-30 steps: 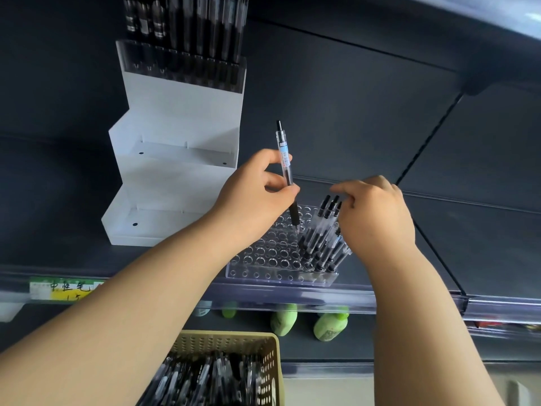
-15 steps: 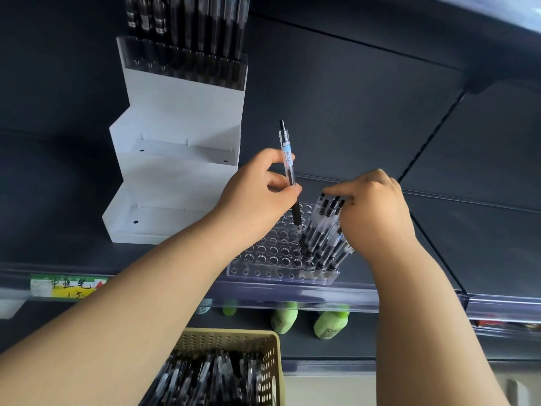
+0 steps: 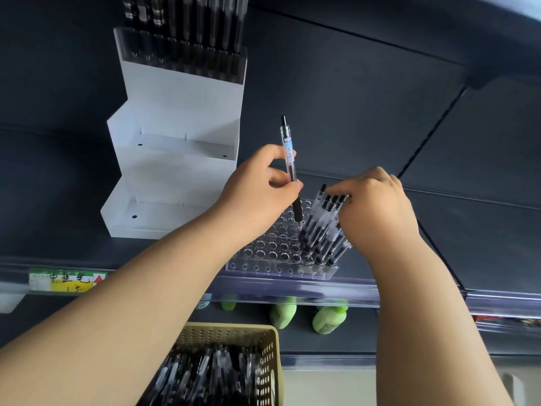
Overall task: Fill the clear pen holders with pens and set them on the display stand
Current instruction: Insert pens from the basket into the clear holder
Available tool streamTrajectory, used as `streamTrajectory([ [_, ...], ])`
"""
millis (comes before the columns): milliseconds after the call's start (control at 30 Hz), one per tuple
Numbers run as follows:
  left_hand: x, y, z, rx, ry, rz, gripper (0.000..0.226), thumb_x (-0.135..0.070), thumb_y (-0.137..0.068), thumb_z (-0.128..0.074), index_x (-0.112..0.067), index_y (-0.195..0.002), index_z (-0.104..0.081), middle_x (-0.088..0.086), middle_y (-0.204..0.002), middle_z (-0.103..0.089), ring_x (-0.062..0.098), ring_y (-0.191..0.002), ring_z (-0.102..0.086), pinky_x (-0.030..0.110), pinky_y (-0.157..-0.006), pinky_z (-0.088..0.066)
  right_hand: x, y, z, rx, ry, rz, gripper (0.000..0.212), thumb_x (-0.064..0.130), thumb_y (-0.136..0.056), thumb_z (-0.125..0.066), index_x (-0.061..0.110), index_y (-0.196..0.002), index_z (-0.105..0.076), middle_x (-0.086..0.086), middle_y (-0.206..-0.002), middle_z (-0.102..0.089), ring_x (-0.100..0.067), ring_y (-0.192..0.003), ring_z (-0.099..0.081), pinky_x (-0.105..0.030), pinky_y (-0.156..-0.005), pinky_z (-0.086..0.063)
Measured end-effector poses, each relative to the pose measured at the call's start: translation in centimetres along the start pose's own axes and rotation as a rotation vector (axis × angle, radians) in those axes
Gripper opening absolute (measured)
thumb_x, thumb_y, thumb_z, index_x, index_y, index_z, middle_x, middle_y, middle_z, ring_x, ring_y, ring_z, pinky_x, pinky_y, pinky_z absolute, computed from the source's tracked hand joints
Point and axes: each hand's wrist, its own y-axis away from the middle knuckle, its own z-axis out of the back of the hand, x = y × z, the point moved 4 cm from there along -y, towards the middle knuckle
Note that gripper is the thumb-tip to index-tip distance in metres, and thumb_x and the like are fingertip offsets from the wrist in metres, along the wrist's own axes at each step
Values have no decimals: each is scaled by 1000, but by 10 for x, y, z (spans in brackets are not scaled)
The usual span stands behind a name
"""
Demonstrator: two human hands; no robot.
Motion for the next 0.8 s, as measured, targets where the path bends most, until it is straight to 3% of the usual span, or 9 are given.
streamTrajectory([
  [133,1,0,-2,2,3,-5,34,-23,-86,-65,-31,-115,-51,-7,-83,-70,17,-84,-66,42,-85,-53,1,2,5,-49,17,9,39,9,-87,-43,27,-111,-68,-10,-118,-52,-32,-113,-43,-36,-82,-42],
  [200,1,-1,-2,2,8,-9,34,-23,-85,-66,-31,-115,-51,-7,-82,-70,19,-83,-67,43,-84,-53,1,3,8,-80,45,-4,31,11,-85,-43,26,-77,-69,-10,-100,-54,-34,-100,-45,-33,-70,-39],
  [233,2,-1,-2,2,7,-9,34,-23,-85,-66,-31,-115,-51,-7,-82,-70,19,-83,-67,43,-83,-54,1,4,8,-82,55,-12,32,10,-83,-43,25,-60,-59,-9,-91,-50,-33,-93,-44,-32,-66,-36],
  [267,2,-1,-2,2,8,-9,34,-23,-85,-65,-31,-115,-51,-7,-82,-70,20,-82,-67,43,-83,-54,1,4,8,-77,59,-18,31,10,-82,-43,21,-57,-56,-8,-88,-48,-32,-89,-42,-31,-65,-34],
  [333,2,-1,-2,2,14,-10,34,-23,-85,-66,-31,-115,-51,-6,-82,-70,20,-82,-67,44,-82,-54,0,4,7,-73,67,-14,31,10,-84,-43,22,-77,-71,-9,-95,-54,-32,-93,-45,-32,-69,-38],
  [433,2,-1,-3,5,19,-13,35,-22,-85,-66,-30,-115,-51,-6,-82,-70,18,-83,-67,45,-83,-54,2,5,9,-77,91,-5,32,13,-87,-45,24,-96,-73,-9,-106,-57,-33,-103,-47,-33,-74,-39],
  [800,4,0,-6,4,21,-7,32,-23,-84,-67,-34,-111,-52,-5,-82,-70,18,-83,-67,44,-86,-53,10,10,12,-33,194,2,23,6,-79,-47,15,-80,-69,-3,-87,-45,-26,-83,-36,-30,-69,-32],
])
